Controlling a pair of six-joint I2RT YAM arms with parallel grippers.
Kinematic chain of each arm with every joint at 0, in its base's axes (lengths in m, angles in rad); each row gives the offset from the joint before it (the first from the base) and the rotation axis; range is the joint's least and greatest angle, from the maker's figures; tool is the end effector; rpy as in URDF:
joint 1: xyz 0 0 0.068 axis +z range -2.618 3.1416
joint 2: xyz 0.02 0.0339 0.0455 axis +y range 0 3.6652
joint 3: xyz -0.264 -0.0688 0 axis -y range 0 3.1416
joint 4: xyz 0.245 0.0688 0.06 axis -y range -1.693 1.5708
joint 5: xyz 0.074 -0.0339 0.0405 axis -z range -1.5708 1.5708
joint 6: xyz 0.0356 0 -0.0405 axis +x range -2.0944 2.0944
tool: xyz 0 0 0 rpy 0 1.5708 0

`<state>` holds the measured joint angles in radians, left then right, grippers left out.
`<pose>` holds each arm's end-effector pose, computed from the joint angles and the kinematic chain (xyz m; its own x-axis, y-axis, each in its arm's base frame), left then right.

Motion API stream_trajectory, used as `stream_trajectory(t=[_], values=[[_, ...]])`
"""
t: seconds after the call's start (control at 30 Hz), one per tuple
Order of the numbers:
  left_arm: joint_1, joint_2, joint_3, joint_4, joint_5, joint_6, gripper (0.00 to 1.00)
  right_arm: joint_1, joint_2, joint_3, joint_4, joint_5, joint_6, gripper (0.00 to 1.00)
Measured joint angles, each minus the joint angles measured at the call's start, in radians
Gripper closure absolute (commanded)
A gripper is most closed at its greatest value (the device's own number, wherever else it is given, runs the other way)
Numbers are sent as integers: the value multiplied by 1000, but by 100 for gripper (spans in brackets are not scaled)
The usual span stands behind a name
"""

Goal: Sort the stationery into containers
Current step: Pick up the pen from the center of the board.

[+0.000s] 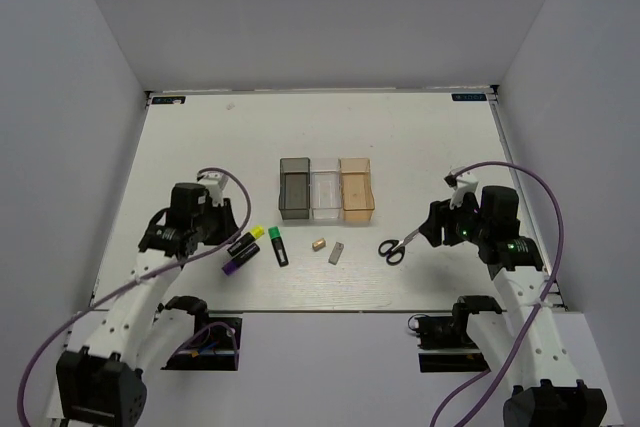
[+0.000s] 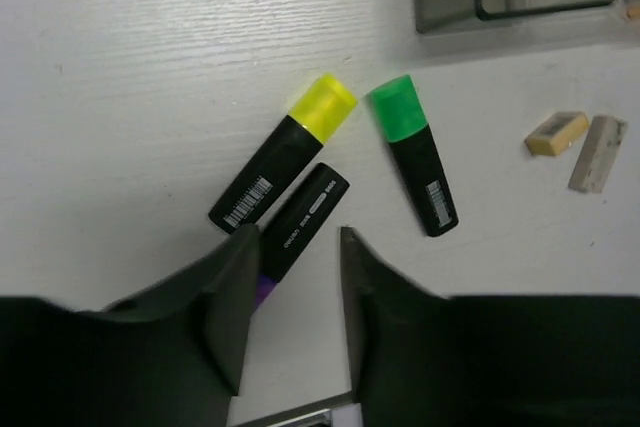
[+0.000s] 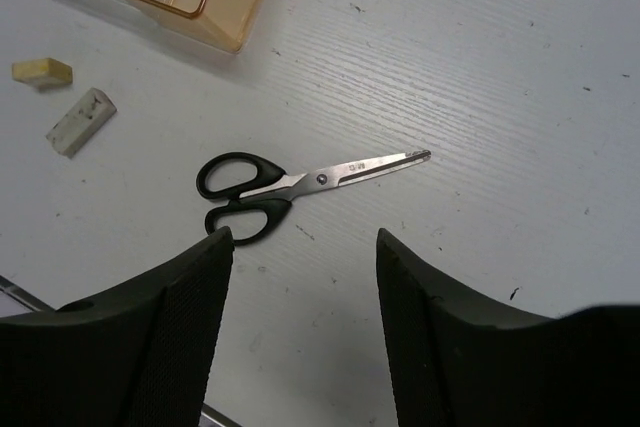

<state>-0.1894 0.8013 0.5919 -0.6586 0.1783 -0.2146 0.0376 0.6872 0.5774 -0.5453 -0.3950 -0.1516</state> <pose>0.1549 -0.0361 0.2277 -0.7956 -0.0609 -0.6027 0.1314 0.9539 -0.2699 0.1501 0.0194 0.2487 -0.5505 -0.1602 -0.8193 -0.4277 0.8970 0.1120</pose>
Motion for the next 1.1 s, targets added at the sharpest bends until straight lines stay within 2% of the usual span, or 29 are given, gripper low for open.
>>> stream_trajectory(t=[0.07,0.2,0.33,0.57,0.83,1.1], values=[[-17,92,43,-14,-22,29,38,0,2,0,-9,-5,-3,37],[-83,261,97,-18,-42,92,38,0,3,0,-15,-8,-6,34],[-112,366,98,-10,-64,153,40,0,18,5,-31,-12,-9,31],[-154,468,105,49,-128,238,41,0,22,18,-50,-29,-9,31],[-166,574,130,136,-160,265,41,0,22,22,-60,-43,-9,30],[-174,630,129,164,-189,270,52,0,21,23,-68,-53,-9,27]])
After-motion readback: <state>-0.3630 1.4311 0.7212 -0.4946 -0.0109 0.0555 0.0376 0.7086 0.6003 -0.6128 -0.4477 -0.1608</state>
